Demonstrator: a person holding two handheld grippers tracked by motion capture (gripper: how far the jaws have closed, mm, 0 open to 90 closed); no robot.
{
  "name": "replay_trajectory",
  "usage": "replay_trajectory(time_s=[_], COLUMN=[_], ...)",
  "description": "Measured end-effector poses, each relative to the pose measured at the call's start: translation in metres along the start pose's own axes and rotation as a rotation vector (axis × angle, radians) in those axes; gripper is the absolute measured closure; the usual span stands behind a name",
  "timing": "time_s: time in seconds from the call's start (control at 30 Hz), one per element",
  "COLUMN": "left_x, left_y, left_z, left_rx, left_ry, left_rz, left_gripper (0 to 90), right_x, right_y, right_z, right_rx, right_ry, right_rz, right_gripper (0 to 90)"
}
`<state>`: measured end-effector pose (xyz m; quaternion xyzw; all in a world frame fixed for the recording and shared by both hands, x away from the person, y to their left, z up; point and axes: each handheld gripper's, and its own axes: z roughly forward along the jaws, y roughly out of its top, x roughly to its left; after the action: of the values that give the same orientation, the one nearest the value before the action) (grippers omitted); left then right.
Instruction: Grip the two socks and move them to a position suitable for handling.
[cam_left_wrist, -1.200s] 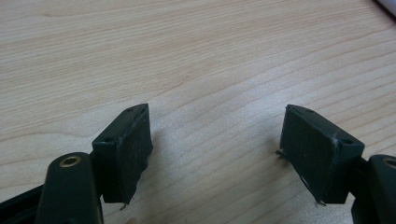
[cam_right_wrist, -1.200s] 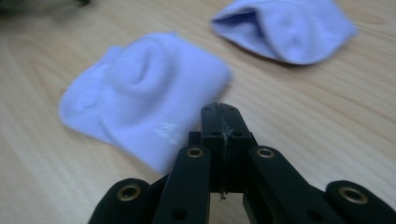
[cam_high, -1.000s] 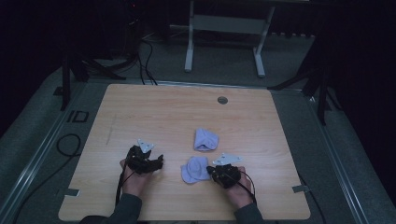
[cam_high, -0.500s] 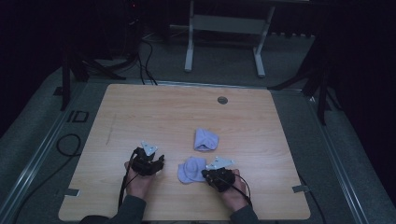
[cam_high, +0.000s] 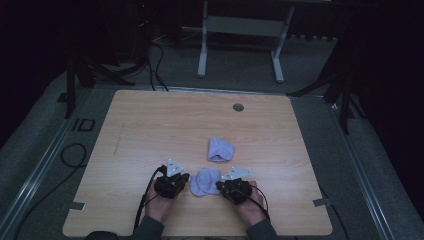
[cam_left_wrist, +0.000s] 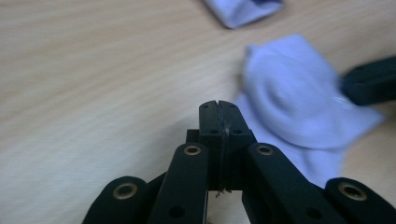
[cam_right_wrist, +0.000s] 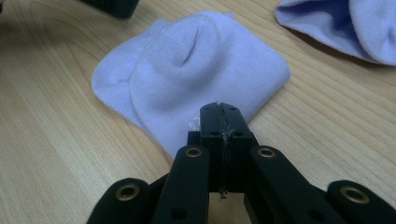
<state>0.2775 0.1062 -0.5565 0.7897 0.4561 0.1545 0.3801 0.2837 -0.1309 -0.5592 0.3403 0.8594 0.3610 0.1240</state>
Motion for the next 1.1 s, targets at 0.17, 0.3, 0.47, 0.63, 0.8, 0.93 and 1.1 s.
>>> replay_trajectory(time_s=[0.17,0.3,0.47,0.63,0.8,0.93,1.1], left_x=[-0.008,-0.012,-0.013,-0.012,-0.01,-0.009,-0.005], left_y=[-0.002,-0.003,-0.002,-0.002,-0.002,-0.002,-0.003], left_z=[0.002,0.007,0.008,0.008,0.008,0.008,0.009], left_rx=[0.013,0.049,0.057,0.053,0.056,0.054,0.05], left_ry=[-0.05,-0.052,-0.05,-0.054,-0.065,-0.074,-0.097], left_rz=[0.016,0.03,0.045,0.037,0.039,0.031,0.005], left_gripper=[89.8,89.9,90.0,90.0,90.0,90.0,90.0], right_x=[0.0,0.0,0.002,0.008,0.017,0.025,0.029], right_y=[0.0,0.0,0.001,0.011,0.022,0.033,0.038], right_z=[0.0,0.0,-0.002,-0.015,-0.012,-0.002,0.012], right_rx=[-0.003,-0.003,-0.01,-0.06,-0.053,-0.038,-0.004], right_ry=[-0.002,-0.002,-0.018,0.001,0.044,0.06,0.081], right_rz=[0.004,0.006,-0.003,-0.022,-0.064,-0.115,-0.128], right_gripper=[89.3,89.3,89.8,89.5,88.0,86.7,82.5])
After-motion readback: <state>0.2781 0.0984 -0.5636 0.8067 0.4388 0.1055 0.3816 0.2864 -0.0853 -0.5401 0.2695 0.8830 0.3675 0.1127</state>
